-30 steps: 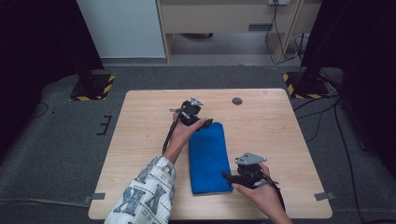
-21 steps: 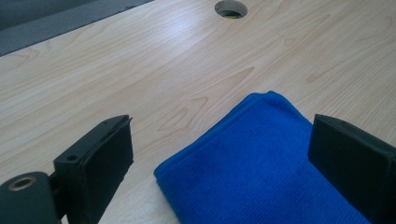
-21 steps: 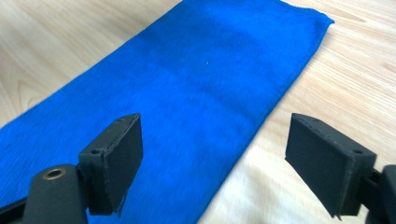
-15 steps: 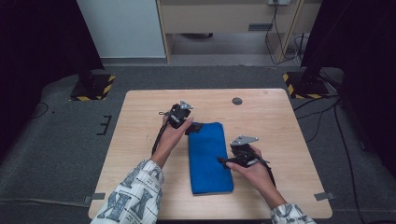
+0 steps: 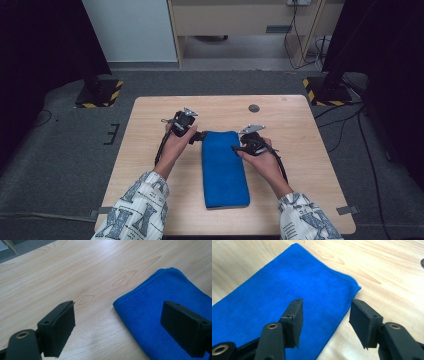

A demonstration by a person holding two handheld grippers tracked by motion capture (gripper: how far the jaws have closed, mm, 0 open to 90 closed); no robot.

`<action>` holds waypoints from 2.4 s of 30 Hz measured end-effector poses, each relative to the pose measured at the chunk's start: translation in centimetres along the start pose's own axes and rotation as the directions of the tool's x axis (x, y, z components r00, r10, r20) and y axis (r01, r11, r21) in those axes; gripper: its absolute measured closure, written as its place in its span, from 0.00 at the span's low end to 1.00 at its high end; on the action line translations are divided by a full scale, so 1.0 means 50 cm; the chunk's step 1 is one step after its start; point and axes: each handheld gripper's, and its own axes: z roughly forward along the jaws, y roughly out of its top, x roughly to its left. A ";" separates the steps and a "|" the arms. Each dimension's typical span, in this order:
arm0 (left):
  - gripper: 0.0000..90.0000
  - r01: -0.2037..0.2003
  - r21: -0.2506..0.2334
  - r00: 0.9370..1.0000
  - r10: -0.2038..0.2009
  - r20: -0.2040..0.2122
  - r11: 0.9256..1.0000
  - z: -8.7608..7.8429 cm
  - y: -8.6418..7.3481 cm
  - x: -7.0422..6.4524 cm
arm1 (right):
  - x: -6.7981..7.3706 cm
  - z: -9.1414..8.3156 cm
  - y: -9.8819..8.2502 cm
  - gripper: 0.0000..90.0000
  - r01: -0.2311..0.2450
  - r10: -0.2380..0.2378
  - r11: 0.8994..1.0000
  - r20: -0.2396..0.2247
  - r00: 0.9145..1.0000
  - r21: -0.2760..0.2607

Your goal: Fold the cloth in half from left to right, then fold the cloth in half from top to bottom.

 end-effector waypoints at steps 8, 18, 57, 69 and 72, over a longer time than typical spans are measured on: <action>0.13 -0.001 0.000 1.000 0.001 0.020 1.000 0.004 -0.002 0.006 | -0.027 0.033 0.038 0.52 -0.023 0.023 0.999 -0.005 1.000 0.025; 0.17 0.007 0.037 0.999 -0.009 0.047 0.999 0.056 -0.009 0.004 | -0.042 0.071 0.054 0.52 -0.019 0.018 0.998 0.015 1.000 0.062; 0.42 -0.010 0.067 0.999 0.007 0.043 0.998 0.106 -0.035 -0.006 | -0.055 0.136 0.066 0.53 -0.056 0.046 0.992 0.085 0.995 0.116; 0.53 -0.010 0.075 0.998 0.005 0.063 0.997 0.120 -0.043 -0.003 | -0.071 0.141 0.054 0.65 -0.103 0.101 0.990 0.032 0.994 0.099; 0.58 -0.008 0.073 0.998 0.003 0.067 0.997 0.121 -0.042 -0.006 | -0.067 0.137 0.050 0.80 -0.101 0.101 0.991 0.006 0.995 0.092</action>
